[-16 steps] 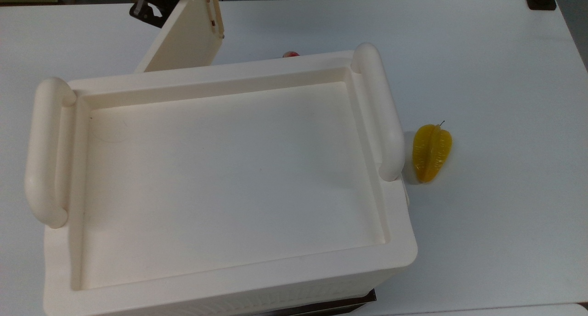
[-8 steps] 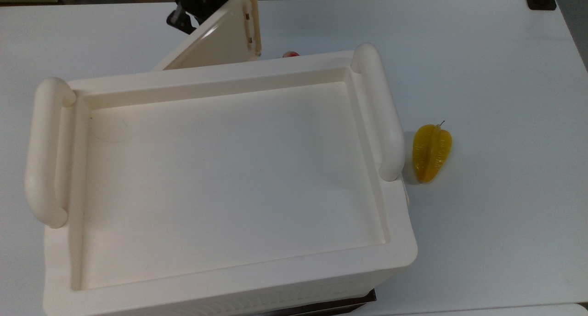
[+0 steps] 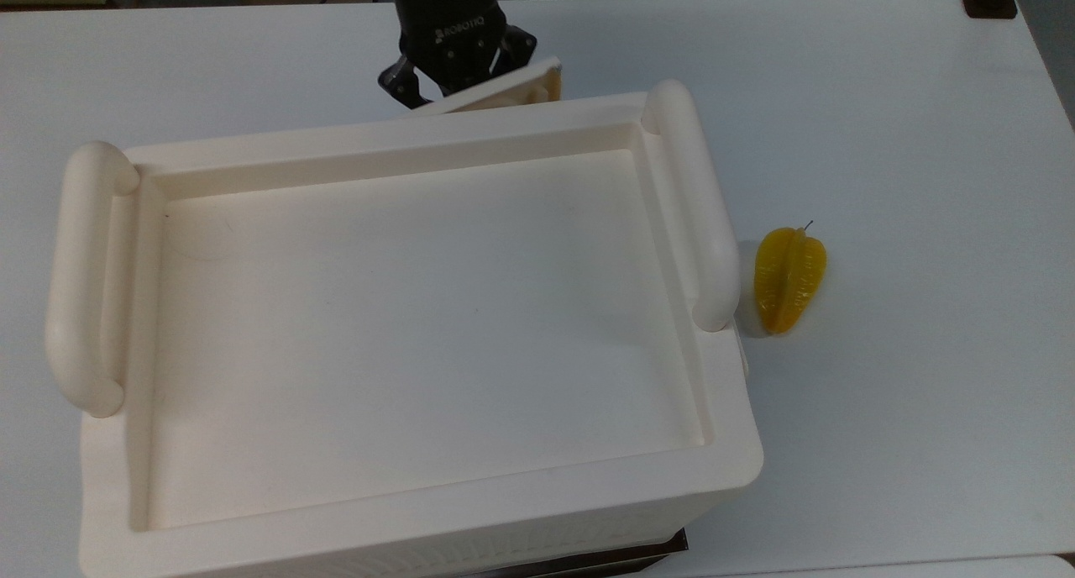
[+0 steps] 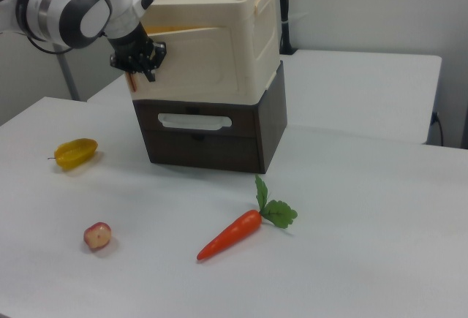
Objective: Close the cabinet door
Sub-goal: 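Press the door flush against the cabinet frame with the gripper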
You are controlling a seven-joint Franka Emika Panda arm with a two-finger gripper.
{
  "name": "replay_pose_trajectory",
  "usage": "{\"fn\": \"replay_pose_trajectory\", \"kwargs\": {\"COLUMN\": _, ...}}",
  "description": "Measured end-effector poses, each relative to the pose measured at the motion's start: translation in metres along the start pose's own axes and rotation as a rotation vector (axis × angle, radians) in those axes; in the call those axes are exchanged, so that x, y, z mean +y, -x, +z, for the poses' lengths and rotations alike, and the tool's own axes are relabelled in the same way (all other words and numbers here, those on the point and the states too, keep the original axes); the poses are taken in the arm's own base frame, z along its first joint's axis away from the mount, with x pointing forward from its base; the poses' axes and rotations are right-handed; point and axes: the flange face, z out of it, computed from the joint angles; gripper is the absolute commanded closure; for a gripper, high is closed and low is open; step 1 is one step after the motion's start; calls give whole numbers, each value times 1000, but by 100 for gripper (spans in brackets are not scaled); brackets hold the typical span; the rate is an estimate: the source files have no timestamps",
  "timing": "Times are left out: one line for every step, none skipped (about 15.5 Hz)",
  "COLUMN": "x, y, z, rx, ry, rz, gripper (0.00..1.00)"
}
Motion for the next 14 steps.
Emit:
{"fn": "replay_pose_trajectory", "kwargs": {"x": -4, "y": -6, "z": 4, "rx": 24, "ry": 12, "rz": 47, "gripper": 100}}
{"fn": "replay_pose_trajectory", "kwargs": {"x": -8, "y": -11, "z": 9, "rx": 45, "ry": 21, "rz": 93, "gripper": 100}}
{"fn": "replay_pose_trajectory", "kwargs": {"x": -11, "y": -15, "z": 13, "rx": 67, "ry": 31, "rz": 136, "gripper": 100}}
{"fn": "replay_pose_trajectory", "kwargs": {"x": -13, "y": -19, "z": 17, "rx": 87, "ry": 40, "rz": 171, "gripper": 100}}
{"fn": "replay_pose_trajectory", "kwargs": {"x": -13, "y": -21, "z": 21, "rx": 97, "ry": 44, "rz": 201, "gripper": 100}}
{"fn": "replay_pose_trajectory", "kwargs": {"x": -13, "y": -22, "z": 25, "rx": 100, "ry": 46, "rz": 227, "gripper": 100}}
{"fn": "replay_pose_trajectory", "kwargs": {"x": -12, "y": -24, "z": 28, "rx": 106, "ry": 49, "rz": 255, "gripper": 100}}
{"fn": "replay_pose_trajectory", "kwargs": {"x": -11, "y": -26, "z": 30, "rx": 122, "ry": 56, "rz": 281, "gripper": 100}}
{"fn": "replay_pose_trajectory", "kwargs": {"x": -10, "y": -29, "z": 30, "rx": 140, "ry": 63, "rz": 300, "gripper": 100}}
{"fn": "replay_pose_trajectory", "kwargs": {"x": -11, "y": -30, "z": 31, "rx": 142, "ry": 64, "rz": 314, "gripper": 100}}
{"fn": "replay_pose_trajectory", "kwargs": {"x": -11, "y": -30, "z": 31, "rx": 143, "ry": 63, "rz": 323, "gripper": 100}}
{"fn": "replay_pose_trajectory", "kwargs": {"x": -11, "y": -30, "z": 31, "rx": 143, "ry": 63, "rz": 329, "gripper": 100}}
{"fn": "replay_pose_trajectory", "kwargs": {"x": -11, "y": -30, "z": 31, "rx": 143, "ry": 63, "rz": 331, "gripper": 100}}
{"fn": "replay_pose_trajectory", "kwargs": {"x": -11, "y": -30, "z": 31, "rx": 143, "ry": 63, "rz": 331, "gripper": 100}}
